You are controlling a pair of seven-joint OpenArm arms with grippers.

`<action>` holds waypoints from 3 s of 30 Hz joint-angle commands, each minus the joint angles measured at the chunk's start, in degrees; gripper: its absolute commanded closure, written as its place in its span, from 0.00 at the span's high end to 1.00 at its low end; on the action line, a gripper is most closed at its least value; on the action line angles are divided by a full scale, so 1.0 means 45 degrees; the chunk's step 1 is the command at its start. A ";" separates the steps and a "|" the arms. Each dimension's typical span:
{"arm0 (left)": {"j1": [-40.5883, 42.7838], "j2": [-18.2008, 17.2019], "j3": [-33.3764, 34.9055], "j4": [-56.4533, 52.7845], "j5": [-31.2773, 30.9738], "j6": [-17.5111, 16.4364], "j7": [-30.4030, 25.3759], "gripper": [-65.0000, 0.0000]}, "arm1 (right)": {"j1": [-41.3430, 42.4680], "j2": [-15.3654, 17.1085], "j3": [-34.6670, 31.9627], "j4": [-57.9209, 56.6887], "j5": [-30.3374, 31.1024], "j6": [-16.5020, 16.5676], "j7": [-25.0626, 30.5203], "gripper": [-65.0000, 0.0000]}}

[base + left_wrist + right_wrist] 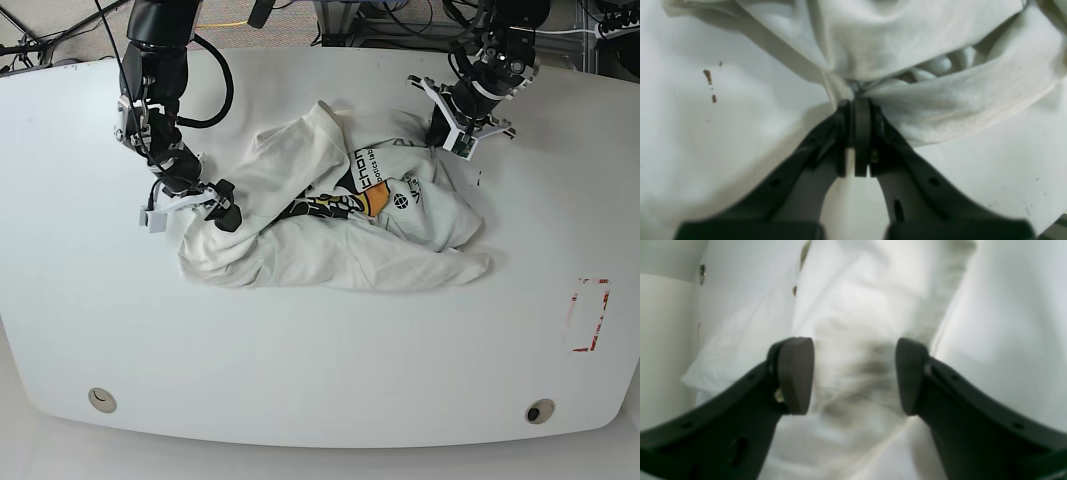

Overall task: Fold the T-shirt properly
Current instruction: 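Pull the grasped shirt edges apart, stretching the shirt lengthwise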

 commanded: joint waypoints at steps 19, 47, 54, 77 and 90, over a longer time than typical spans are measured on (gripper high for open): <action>-0.0371 -0.0047 -0.0028 -0.0011 0.0320 0.0094 0.0552 0.01 | -0.1951 0.0426 0.0339 0.2249 0.0036 -0.0034 0.0033 0.57; -0.0332 -0.0047 -0.0048 0.0009 0.0320 0.0133 0.0552 0.01 | -0.1170 -0.0356 0.0007 0.1018 0.0036 -0.0034 0.0014 0.00; -0.0371 -0.0047 -0.0067 0.0068 0.0320 0.0153 0.0552 0.01 | -0.2186 -0.0024 0.0026 0.3128 0.0036 -0.0034 -0.0006 0.00; -0.0468 -0.0047 -0.4092 0.3096 0.0301 -0.1508 0.1900 0.01 | -0.4315 0.2438 0.1023 0.7055 0.0134 0.0044 -0.0006 0.00; -0.4923 -0.0028 -0.5557 0.3096 0.0281 -0.1528 0.5397 0.01 | -0.2127 0.3376 0.0788 0.6977 0.0134 0.0044 -0.0006 0.00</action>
